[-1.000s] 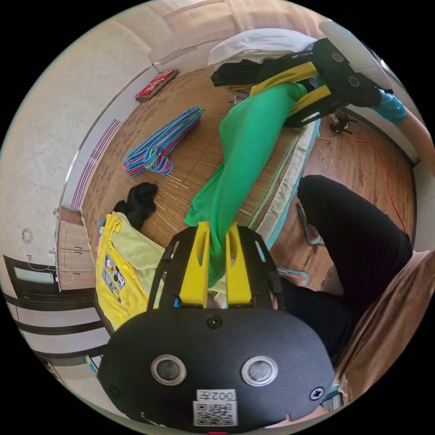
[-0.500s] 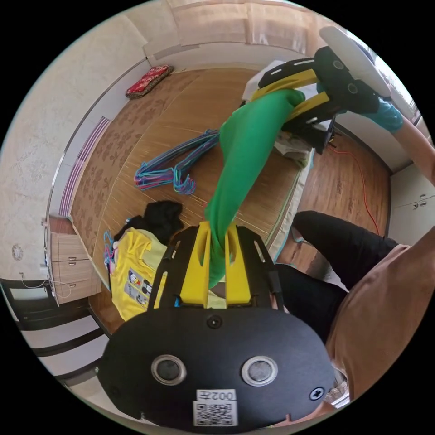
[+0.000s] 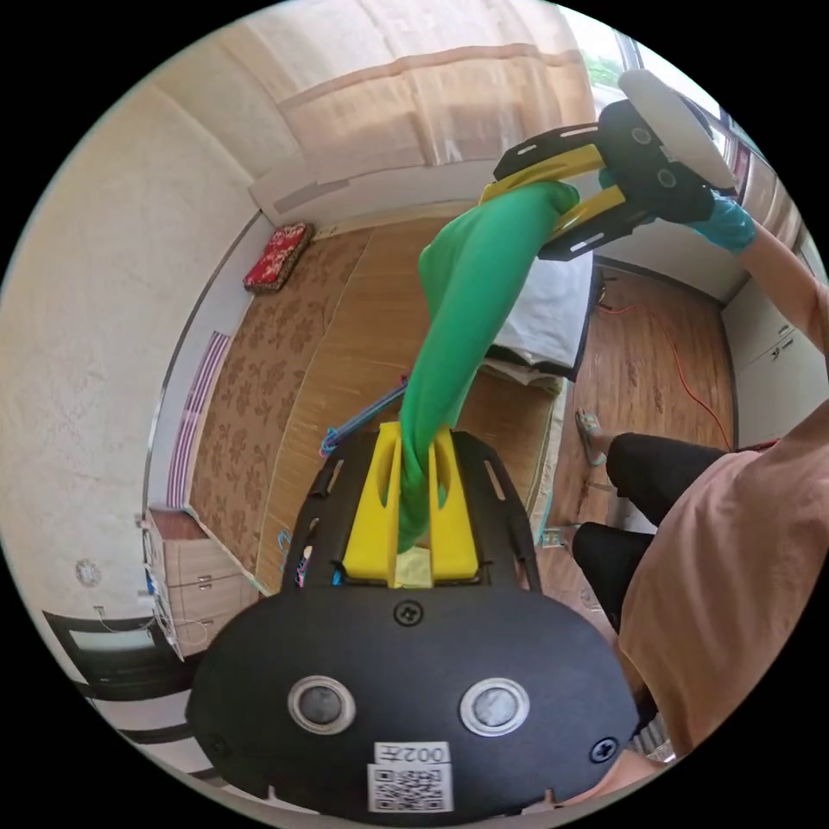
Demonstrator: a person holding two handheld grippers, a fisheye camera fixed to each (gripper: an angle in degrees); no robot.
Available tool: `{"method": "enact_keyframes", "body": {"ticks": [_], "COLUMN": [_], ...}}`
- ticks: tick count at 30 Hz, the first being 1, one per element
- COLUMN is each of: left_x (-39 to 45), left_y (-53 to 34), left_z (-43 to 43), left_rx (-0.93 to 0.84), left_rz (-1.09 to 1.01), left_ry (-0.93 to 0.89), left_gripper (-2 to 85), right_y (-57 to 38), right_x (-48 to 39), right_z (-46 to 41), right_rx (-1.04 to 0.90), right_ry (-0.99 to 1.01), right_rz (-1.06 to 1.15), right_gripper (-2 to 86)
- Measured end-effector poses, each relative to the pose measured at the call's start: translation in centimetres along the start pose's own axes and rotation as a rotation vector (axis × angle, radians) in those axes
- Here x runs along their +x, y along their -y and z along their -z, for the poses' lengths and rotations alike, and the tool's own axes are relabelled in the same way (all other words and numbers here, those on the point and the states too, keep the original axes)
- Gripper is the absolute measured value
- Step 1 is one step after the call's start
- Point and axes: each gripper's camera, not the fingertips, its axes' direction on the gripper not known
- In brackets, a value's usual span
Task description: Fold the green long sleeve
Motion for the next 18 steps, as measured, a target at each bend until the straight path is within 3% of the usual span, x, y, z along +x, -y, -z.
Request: {"method": "enact_keyframes", "body": {"ticks": [11, 18], "left_x": [3.0, 7.3], "left_y": [29.9, 49.8], "left_z": [6.1, 5.7], "left_rx": [0.103, 0.086], "left_rz": [-0.235, -0.418], "left_ry": [0.041, 0.054], "left_gripper": [4.4, 4.5], "right_y": [-24.8, -39.6], "right_x": [22.7, 32.3], "right_z": [-5.8, -12.1], "right_rx": [-0.122, -0.229], "right_ry": [-0.115, -0.087], "right_rz": [-0.262, -0.415], "right_gripper": [11.3, 11.3]}}
